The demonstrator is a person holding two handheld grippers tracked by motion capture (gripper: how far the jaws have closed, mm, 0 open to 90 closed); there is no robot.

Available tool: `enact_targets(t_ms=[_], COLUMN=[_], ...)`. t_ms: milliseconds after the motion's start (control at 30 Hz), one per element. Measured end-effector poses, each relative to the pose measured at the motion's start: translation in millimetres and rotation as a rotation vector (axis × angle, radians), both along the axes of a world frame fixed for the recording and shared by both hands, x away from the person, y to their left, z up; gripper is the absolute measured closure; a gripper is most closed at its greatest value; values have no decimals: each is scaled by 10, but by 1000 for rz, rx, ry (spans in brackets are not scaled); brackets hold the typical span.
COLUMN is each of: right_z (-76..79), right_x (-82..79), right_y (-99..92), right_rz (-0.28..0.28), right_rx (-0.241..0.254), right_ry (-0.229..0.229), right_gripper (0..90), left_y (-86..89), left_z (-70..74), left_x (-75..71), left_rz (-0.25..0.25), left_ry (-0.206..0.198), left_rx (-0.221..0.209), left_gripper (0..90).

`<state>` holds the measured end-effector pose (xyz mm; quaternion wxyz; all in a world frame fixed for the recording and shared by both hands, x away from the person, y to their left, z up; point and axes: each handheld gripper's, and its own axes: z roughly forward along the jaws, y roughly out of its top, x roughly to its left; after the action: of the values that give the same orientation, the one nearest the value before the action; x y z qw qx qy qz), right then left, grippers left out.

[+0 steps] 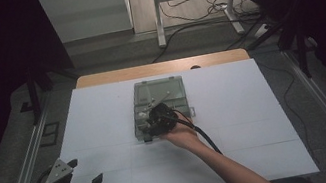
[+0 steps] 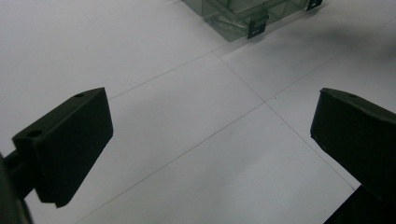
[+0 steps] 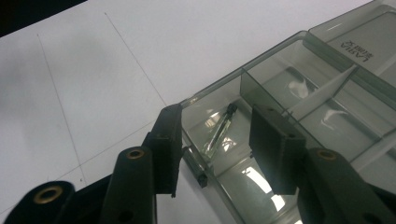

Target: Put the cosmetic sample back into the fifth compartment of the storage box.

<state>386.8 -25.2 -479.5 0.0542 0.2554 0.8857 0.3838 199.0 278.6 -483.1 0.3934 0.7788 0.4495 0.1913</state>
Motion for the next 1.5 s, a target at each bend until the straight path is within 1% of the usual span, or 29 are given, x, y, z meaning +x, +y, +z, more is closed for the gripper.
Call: enact_targets(t_ms=[100, 367, 500, 600, 667, 700, 733, 867, 933, 1100, 1300, 1433, 1500], right_z=[3, 15, 21, 31, 36, 42, 44, 60, 73, 101, 142, 182, 198], right_x=[-10, -48, -56, -66, -71, -81, -81, -94, -100, -102, -120, -139, -143], right_y=[-22, -70, -103, -124, -143, -148, -156, -186, -201, -248, -299, -344, -368], right_rz=[3, 10, 14, 15, 24, 18, 22, 23, 25, 25, 23, 30, 32], right_rx=[-1, -29, -36, -42, -50, -53, -55, -59, -55, -56, -69, -64, -62], right_ry=[2, 11, 23, 48, 41, 50, 45, 46, 59, 71, 48, 61, 57], right_gripper=[507, 451, 412, 388, 378, 369, 364, 320, 308, 246, 170, 154, 144], left_y=[-1, -1, -3, 1, 4, 5, 5, 5, 6, 5, 5, 6, 6], left_z=[0, 0, 1, 0, 0, -1, 0, -1, -1, -2, -2, -2, -1], left_x=[0, -1, -2, -3, -2, -2, -2, 0, 1, 1, 2, 2, 2], left_rz=[0, -1, -2, -1, -2, -1, -1, -1, -1, -2, -1, -2, -3], left_ry=[-2, -1, -2, -1, -1, 0, 0, 2, 2, 3, 4, 4, 4], left_rx=[2, 3, 4, 0, 0, -1, -1, -2, -4, -3, -6, -5, -4], left_gripper=[0, 0, 0, 0, 0, 0, 0, 0, 0, 0, 0, 0, 0])
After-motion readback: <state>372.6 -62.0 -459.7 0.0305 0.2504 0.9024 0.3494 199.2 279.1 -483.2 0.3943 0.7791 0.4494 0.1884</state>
